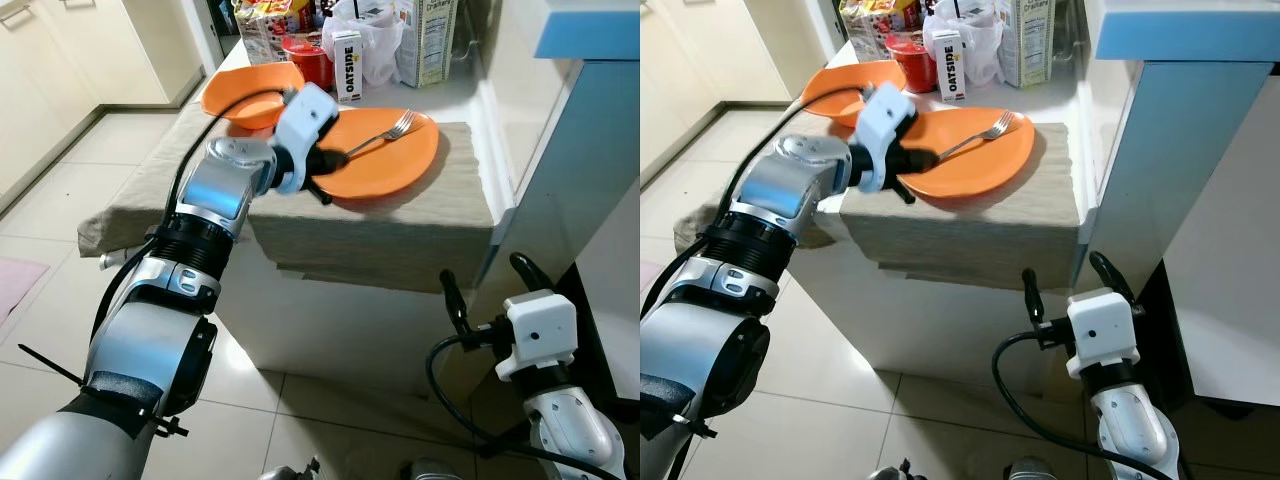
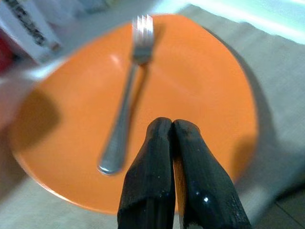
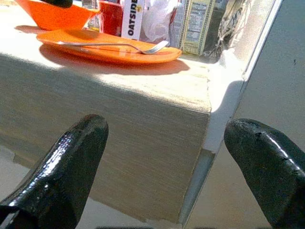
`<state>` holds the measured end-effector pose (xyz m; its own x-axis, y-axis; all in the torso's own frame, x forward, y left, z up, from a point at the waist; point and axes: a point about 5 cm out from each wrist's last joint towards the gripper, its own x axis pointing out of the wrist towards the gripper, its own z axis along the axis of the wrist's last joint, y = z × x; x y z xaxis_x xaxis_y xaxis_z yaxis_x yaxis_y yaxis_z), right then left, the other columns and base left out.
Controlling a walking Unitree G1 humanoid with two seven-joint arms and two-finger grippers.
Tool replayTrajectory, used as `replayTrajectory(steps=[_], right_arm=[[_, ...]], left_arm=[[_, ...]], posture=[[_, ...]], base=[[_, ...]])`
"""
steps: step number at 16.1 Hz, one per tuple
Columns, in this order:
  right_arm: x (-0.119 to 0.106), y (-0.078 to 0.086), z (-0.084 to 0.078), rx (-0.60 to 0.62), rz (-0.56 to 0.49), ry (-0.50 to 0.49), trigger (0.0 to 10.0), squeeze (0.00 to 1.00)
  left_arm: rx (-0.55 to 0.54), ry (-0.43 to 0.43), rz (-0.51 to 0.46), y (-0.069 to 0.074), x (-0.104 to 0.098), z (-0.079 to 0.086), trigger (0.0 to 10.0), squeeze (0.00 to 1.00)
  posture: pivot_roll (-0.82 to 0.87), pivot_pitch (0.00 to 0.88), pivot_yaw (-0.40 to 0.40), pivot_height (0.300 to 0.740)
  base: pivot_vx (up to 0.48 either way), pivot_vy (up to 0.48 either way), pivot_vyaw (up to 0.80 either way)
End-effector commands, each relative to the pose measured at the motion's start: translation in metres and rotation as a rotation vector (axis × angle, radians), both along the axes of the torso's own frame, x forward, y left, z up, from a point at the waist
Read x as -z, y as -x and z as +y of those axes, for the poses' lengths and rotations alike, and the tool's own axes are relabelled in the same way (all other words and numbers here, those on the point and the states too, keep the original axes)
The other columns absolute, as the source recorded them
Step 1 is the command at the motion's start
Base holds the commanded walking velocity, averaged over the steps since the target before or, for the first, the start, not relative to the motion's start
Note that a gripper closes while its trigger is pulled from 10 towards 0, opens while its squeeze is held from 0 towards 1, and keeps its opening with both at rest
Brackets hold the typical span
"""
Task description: Setting the table
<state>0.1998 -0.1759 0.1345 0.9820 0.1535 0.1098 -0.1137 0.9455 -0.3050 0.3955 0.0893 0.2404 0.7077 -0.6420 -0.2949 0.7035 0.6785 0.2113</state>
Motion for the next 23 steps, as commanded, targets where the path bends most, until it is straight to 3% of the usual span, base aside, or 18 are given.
replayTrajectory(steps=[1, 4, 7, 13, 18, 23], right_arm=[[0.002, 0.0, 0.002, -0.003, -0.001, -0.003, 10.0, 0.0], [0.001, 0.0, 0.002, -0.002, -0.006, -0.005, 10.0, 0.0], [0.0, 0.002, 0.0, 0.003, -0.006, -0.004, 10.0, 0.0], [-0.001, 0.006, -0.002, 0.01, -0.006, 0.002, 10.0, 0.0], [-0.002, 0.007, -0.002, 0.007, -0.005, 0.003, 10.0, 0.0], [-0.002, 0.009, -0.001, 0.01, -0.005, 0.002, 10.0, 0.0]], left_arm=[[-0.115, -0.034, -0.044, -0.008, 0.001, 0.023, 10.0, 0.0], [-0.283, -0.124, -0.103, -0.016, 0.008, 0.051, 10.0, 0.0], [-0.351, -0.143, -0.049, -0.017, 0.027, 0.062, 10.0, 0.0], [-0.341, -0.127, -0.036, -0.018, 0.037, 0.053, 10.0, 0.0], [-0.265, -0.084, -0.047, -0.018, 0.035, 0.03, 10.0, 0.0], [-0.239, -0.075, -0.033, -0.017, 0.038, 0.019, 10.0, 0.0]], posture=[[-0.21, 0.026, 0.142, 0.735], [-0.21, 0.027, 0.142, 0.735], [-0.22, 0.032, 0.144, 0.735], [-0.23, 0.042, 0.145, 0.735], [-0.24, 0.045, 0.147, 0.735], [-0.24, 0.047, 0.151, 0.735]], base=[[0.0, 0.0, 0.0], [0.0, 0.0, 0.0], [0.0, 0.0, 0.0], [0.0, 0.0, 0.0], [0.0, 0.0, 0.0], [0.0, 0.0, 0.0]])
